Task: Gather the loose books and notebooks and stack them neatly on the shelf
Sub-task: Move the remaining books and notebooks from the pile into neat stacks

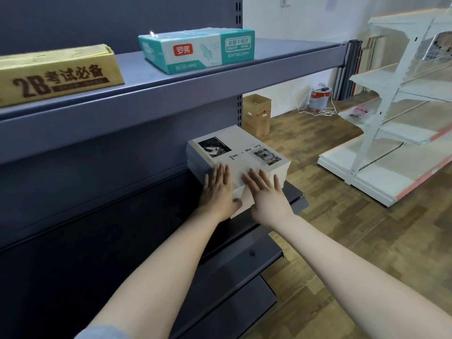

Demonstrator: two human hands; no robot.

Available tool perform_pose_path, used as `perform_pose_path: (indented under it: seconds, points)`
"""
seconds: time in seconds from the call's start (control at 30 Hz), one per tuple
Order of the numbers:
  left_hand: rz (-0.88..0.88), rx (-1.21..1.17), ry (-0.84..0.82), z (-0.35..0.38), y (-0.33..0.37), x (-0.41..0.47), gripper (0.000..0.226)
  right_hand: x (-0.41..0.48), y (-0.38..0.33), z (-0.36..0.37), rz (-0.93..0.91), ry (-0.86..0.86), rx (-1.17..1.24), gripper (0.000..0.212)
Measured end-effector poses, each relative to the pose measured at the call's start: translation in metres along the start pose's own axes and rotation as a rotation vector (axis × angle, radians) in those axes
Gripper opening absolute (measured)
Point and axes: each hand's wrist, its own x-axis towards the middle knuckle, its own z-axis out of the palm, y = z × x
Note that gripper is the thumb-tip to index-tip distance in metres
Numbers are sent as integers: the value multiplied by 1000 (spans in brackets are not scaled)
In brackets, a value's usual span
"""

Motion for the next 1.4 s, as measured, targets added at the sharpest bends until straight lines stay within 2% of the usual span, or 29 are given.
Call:
perform_pose_path:
  seconds: [0.2, 0.53, 0.97, 1.4]
  points:
    - [-40, 119, -11, 0, -33, -41, 94, -14, -36, -11, -139, 21, -66, 78]
    - [-197, 166, 42, -51, -115, -121, 86, -17, -139, -23, -332, 28, -57, 75]
    - [-660, 269, 21, -99, -261, -313, 80, -50, -342, 1, -753, -73, -8, 66]
    - [-981, 367, 108, -118, -343, -494, 77, -99, -517, 20, -1118, -115, 55, 58]
